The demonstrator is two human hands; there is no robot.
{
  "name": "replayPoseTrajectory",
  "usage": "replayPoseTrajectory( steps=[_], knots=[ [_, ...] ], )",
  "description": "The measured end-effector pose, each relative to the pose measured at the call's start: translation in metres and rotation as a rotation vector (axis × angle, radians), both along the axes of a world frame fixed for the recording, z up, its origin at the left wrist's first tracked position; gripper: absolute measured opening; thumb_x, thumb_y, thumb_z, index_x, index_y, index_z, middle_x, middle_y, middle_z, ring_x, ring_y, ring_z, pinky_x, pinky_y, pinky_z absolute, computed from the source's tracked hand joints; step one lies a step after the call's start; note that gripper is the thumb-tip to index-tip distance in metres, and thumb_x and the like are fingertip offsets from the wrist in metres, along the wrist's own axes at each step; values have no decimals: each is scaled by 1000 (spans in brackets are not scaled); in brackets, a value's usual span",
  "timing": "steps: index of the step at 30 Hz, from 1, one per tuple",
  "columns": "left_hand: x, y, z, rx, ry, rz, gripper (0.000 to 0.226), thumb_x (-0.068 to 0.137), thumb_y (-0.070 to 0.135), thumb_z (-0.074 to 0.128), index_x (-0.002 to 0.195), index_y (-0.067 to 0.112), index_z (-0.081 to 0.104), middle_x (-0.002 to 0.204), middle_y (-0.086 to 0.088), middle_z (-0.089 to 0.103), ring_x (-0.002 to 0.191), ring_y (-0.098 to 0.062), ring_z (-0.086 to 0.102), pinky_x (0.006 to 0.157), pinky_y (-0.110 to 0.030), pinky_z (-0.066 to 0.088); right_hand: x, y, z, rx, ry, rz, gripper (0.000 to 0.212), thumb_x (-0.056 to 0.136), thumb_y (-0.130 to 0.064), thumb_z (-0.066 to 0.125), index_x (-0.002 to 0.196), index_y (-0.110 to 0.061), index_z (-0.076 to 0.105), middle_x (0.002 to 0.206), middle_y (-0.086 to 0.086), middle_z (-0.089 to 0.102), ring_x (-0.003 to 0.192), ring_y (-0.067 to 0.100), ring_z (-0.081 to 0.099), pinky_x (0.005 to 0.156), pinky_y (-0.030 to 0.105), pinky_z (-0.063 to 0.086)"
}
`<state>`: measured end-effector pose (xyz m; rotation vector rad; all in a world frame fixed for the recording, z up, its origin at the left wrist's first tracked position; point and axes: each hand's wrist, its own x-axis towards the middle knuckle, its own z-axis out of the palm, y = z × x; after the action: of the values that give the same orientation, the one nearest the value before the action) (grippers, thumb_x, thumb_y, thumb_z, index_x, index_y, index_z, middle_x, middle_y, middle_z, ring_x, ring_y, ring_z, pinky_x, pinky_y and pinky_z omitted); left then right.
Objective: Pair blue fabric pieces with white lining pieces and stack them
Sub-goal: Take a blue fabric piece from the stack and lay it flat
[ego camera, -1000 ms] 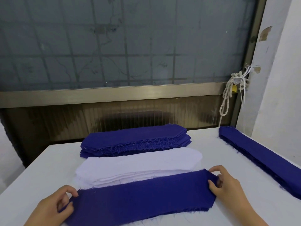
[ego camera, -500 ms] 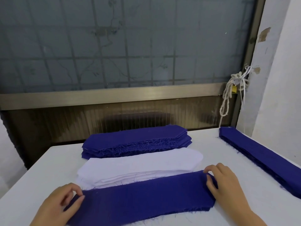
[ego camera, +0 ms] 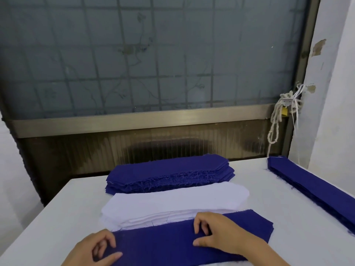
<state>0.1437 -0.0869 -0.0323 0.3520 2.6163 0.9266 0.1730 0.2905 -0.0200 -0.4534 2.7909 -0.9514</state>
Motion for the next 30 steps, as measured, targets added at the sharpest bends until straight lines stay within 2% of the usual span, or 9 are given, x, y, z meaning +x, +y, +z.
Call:
replayPoseTrajectory(
  steps=[4,7,9,13,17,20,25,28,30],
  knots=[
    [0,2,-1,55,-70,-17,47,68,69,71,102,44,51,79,28,62,69,3,57,73,-12,41,-9,3,4,-10,-114,22,27,75,-52,75,90,-35,59,79,-14,56,68,2,51,62,16,43],
    [-5,5,-3,94,-24,99,48,61,63,76,82,23,60,61,20,60,57,0,52,65,-13,38,-16,8,9,-39,-184,38,20,76,-48,75,87,-38,61,78,-14,56,66,-1,49,62,15,41],
    [-6,11,-1,33,-50,91,45,72,57,70,87,17,57,62,18,61,57,1,51,65,-11,38,-22,9,14,-38,-218,51,15,81,-44,73,88,-36,63,80,-14,58,68,-1,51,64,15,43],
    [-16,30,12,-148,213,141,18,87,45,61,81,28,60,66,27,61,61,4,55,67,-9,43,-38,3,27,-107,-203,79,7,89,-36,64,91,-29,66,80,-8,63,70,3,55,68,18,48],
    [-41,70,37,-35,493,239,15,87,27,67,79,37,61,75,12,62,76,-4,58,69,-10,45,-65,-8,39,-277,14,34,14,97,-24,55,89,-30,65,63,-5,62,58,5,53,59,17,45],
    [-71,96,48,59,700,217,23,87,19,69,90,40,60,97,21,56,93,-4,54,80,-15,46,-93,-16,40,-368,262,-77,18,96,-18,57,91,-34,64,72,-10,61,68,4,55,65,17,47],
    [-125,125,52,97,762,220,30,90,19,65,114,36,60,118,24,45,113,0,44,89,-12,36,-142,-25,38,-89,597,-218,25,97,-23,53,118,-36,53,102,-20,50,100,0,43,89,16,41],
    [-147,134,46,-46,739,230,25,97,30,55,121,36,56,123,21,48,114,-2,45,92,-17,39,-170,-28,31,56,565,-195,25,100,-31,46,125,-33,51,115,-16,51,109,4,42,96,22,36],
    [-154,139,43,-184,766,239,18,99,37,48,115,38,55,116,19,51,106,-4,48,88,-22,41,-181,-31,24,62,495,-156,23,101,-32,44,121,-29,56,117,-13,52,111,6,44,98,25,38]
  ],
)
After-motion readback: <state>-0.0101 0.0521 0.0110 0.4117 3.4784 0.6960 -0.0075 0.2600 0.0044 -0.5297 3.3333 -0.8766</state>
